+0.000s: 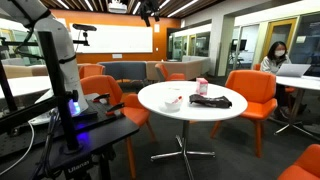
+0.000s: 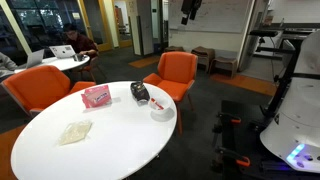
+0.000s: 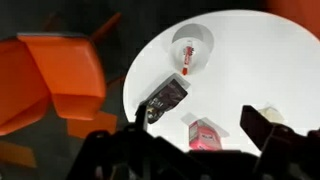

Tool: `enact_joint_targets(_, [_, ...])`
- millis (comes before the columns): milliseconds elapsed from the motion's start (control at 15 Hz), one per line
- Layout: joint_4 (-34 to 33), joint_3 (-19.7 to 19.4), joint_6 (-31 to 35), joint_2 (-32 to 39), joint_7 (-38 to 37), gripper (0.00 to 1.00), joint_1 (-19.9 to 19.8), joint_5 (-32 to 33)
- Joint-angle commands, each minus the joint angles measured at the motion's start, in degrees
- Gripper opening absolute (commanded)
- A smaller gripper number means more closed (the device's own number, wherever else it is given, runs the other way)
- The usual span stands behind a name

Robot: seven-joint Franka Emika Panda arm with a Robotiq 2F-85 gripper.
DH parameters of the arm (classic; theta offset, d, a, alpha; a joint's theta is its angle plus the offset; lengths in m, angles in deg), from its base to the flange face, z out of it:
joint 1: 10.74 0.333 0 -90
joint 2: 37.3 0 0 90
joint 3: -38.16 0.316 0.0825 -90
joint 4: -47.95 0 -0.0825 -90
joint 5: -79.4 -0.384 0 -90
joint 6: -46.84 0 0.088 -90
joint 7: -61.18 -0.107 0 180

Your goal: Remove the marker from the bowl and put it on the table

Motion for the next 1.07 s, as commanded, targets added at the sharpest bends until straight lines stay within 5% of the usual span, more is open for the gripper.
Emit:
enact_joint_targets(0, [-0.1,-0.5,-0.2,0.0,-0.3,1.00,0.6,0.4])
enact_joint_targets(467, [0.0,-0.7,1.6,1.1,-0.1,1.00,0.8,0.6])
enact_joint_targets(1000, [-1.0,-1.0,13.9,14.1,-2.1,1.00,-1.1,2.3])
